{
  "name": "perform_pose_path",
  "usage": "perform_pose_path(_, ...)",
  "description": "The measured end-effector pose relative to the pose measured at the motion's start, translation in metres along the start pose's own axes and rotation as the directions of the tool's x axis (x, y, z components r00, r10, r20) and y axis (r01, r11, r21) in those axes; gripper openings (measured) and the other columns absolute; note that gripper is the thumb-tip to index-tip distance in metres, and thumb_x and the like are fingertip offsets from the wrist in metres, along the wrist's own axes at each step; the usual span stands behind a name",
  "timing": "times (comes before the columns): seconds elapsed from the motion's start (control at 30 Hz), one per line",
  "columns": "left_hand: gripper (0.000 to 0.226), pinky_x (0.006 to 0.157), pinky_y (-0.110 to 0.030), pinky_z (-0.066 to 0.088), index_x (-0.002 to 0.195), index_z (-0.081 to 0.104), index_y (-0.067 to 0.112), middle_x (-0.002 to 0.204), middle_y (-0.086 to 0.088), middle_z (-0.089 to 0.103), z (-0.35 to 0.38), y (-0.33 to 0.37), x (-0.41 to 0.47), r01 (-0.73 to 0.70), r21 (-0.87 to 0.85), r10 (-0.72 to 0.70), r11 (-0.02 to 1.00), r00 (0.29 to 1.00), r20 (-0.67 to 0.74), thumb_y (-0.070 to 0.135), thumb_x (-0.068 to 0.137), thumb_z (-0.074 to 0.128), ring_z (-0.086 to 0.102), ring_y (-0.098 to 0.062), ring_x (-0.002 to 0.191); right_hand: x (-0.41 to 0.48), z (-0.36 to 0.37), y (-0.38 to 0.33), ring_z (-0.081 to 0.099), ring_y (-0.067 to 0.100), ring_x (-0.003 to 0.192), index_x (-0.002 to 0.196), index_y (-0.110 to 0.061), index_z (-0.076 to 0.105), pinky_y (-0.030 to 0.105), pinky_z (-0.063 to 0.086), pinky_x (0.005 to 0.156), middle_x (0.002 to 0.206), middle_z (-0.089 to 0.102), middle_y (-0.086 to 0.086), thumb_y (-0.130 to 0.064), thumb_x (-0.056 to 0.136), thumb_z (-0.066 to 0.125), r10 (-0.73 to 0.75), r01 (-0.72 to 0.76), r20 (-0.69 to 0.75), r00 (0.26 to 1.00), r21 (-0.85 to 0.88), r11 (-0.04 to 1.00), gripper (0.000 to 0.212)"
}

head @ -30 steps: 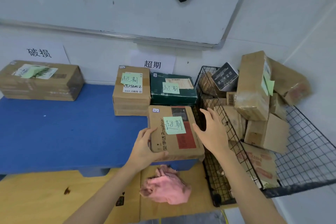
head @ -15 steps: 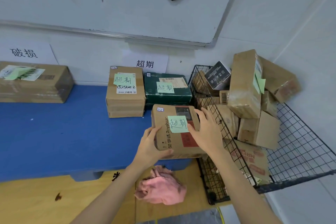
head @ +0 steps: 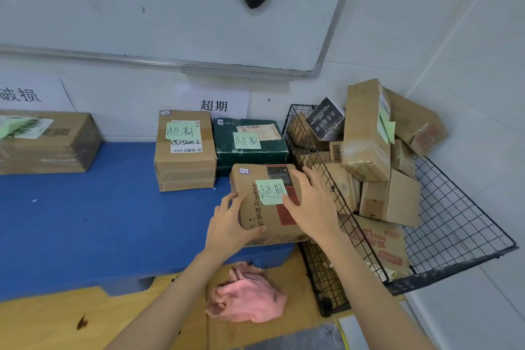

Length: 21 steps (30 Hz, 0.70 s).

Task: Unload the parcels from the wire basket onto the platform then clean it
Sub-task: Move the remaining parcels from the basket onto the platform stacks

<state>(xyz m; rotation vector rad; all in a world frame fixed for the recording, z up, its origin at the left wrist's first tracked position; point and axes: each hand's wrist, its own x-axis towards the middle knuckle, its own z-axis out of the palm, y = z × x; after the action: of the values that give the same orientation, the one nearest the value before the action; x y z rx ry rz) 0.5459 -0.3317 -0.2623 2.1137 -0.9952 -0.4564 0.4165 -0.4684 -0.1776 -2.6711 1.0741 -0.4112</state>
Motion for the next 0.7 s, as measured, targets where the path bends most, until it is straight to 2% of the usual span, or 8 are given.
perform_pose_path(0.1,0.087,0.102,-0.039,0.037,0.146,0.037,0.031,0.152,0.01,0.032,-0.015,0.012,0.001,-0.057,0.083,0.061,0.995,0.997,-0.046,0.063,0.07,0.063,0.036,-0.021,0.13,0.001,-0.01,-0.007,0.02,0.021,0.149,0.149,-0.025,0.036,0.042,0.031,0.118,0.159,0.028,0.001,-0.043,0.094,0.059,-0.035,0.035,-0.031,0.999,-0.006,0.999,0.062)
perform_pose_path(0.2,0.078,0.107,-0.039,0.031,0.149,0.034,0.032,0.155,0.009,0.03,-0.033,0.027,0.008,-0.128,0.229,0.154,0.965,0.983,-0.1,0.053,0.081,0.067,0.03,-0.02,0.137,0.004,-0.025,-0.013,0.013,0.021,0.152,0.15,-0.025,0.034,0.041,0.024,0.12,0.161,0.024,0.002,-0.044,0.096,0.057,-0.072,0.07,-0.054,0.996,-0.028,0.997,0.062)
perform_pose_path(0.27,0.077,0.109,-0.04,0.029,0.151,0.031,0.033,0.158,0.008,0.027,-0.046,0.037,0.012,-0.158,0.327,0.213,0.932,0.967,-0.139,0.054,0.085,0.063,0.028,-0.021,0.14,0.005,-0.037,-0.015,0.007,0.02,0.153,0.151,-0.026,0.033,0.041,0.02,0.12,0.163,0.02,0.001,-0.045,0.097,0.054,-0.087,0.085,-0.07,0.994,-0.036,0.996,0.061)
perform_pose_path(0.47,0.075,0.105,-0.044,0.035,0.15,0.038,0.029,0.154,0.0,0.038,-0.062,0.065,0.029,-0.196,0.53,0.34,0.825,0.921,-0.189,0.063,0.085,0.055,0.038,-0.028,0.137,0.01,-0.073,0.0,0.007,0.02,0.153,0.152,-0.027,0.034,0.039,0.015,0.12,0.164,0.018,0.0,-0.048,0.098,0.051,-0.109,0.094,-0.141,0.984,-0.112,0.989,0.06)
perform_pose_path(0.6,0.079,0.105,-0.048,0.038,0.146,0.042,0.029,0.152,-0.002,0.042,-0.057,0.089,0.037,-0.185,0.573,0.343,0.799,0.922,-0.18,0.071,0.08,0.032,0.04,-0.031,0.135,0.012,-0.092,0.026,0.004,0.02,0.153,0.153,-0.029,0.03,0.041,0.015,0.121,0.165,0.014,0.0,-0.05,0.097,0.05,-0.085,0.064,-0.139,0.987,-0.147,0.987,0.063)
perform_pose_path(0.7,0.079,0.102,-0.05,0.04,0.145,0.045,0.028,0.151,-0.004,0.044,-0.048,0.11,0.043,-0.203,0.594,0.369,0.778,0.913,-0.172,0.071,0.08,0.03,0.043,-0.033,0.132,0.015,-0.104,0.051,0.002,0.021,0.153,0.155,-0.03,0.027,0.043,0.013,0.121,0.165,0.012,0.0,-0.053,0.098,0.048,-0.082,0.062,-0.13,0.988,-0.154,0.986,0.065)
